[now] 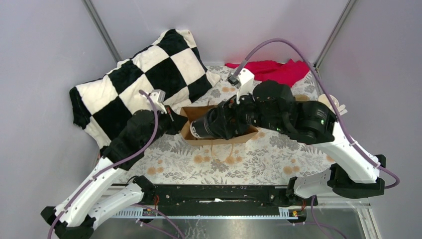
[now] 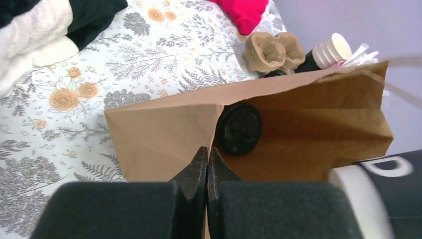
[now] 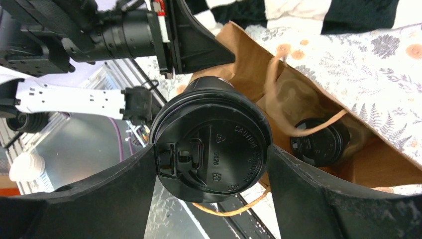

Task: Pack the takeout coffee

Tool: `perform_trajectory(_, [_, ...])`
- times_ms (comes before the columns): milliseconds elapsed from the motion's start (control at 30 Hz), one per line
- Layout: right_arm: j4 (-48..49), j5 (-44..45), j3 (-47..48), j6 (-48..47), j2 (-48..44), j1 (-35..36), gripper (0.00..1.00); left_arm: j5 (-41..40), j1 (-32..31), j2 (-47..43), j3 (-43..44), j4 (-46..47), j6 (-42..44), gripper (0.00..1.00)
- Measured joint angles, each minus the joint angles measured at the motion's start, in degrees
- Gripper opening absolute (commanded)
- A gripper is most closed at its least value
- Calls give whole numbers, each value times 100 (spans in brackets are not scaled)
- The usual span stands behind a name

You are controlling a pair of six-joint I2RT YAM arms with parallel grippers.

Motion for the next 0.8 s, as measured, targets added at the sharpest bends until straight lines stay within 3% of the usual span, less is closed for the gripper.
perform_trajectory(300, [177,-149,-953,-79,-127,0,76,-162,-247,-568,-476,267,-640,0])
perform_trajectory(800, [387,42,-1681,-555,-76,2,74,157,-608,-546,-542,142,-966,0])
